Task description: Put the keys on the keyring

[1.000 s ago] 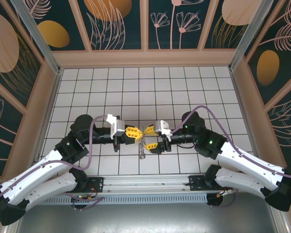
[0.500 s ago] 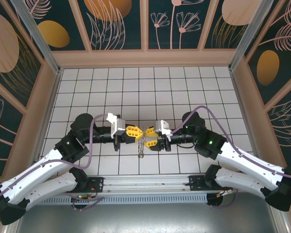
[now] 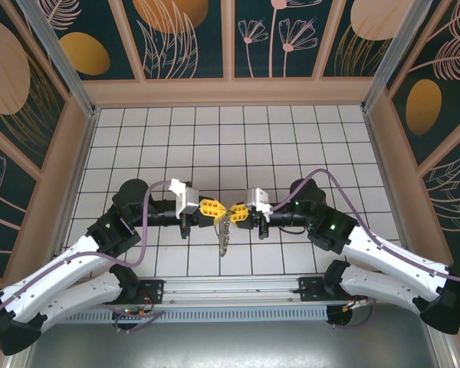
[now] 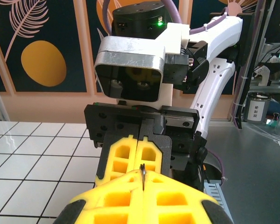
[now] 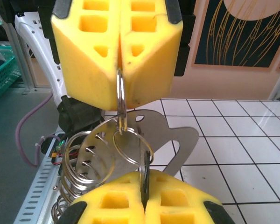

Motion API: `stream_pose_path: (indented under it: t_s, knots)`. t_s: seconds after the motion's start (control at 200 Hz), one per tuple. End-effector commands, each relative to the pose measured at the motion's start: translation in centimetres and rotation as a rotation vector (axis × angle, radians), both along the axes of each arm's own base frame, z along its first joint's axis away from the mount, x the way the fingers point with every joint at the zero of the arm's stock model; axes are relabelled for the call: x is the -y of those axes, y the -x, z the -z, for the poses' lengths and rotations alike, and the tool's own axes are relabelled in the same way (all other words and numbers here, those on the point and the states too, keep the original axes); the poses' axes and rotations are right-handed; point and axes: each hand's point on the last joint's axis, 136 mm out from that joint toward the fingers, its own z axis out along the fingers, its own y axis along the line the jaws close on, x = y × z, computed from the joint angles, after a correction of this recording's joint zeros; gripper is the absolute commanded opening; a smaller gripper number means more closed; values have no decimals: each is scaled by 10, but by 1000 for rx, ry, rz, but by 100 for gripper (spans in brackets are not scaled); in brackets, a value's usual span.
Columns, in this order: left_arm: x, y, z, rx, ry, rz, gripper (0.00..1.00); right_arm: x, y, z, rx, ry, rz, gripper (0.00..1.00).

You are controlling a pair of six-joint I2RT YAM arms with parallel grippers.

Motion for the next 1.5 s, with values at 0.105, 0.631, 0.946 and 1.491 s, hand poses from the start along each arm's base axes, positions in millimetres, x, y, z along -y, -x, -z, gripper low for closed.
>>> stream_pose_path:
  t_s: [0.105, 0.631, 0.946, 1.491]
  knots:
    - [-1, 0, -9, 48, 18, -3, 0, 8, -4, -26, 79, -88, 57, 0]
    - [1, -15, 7, 36, -35, -75, 0, 9, -4, -40, 121, -115, 79, 0]
    - [-6, -51, 8, -26, 6, -293, 0, 26, -59, -19, 92, -48, 398, 7]
    - [5, -135, 47, -127, -105, -624, 0, 73, -110, 29, -56, -52, 677, 80]
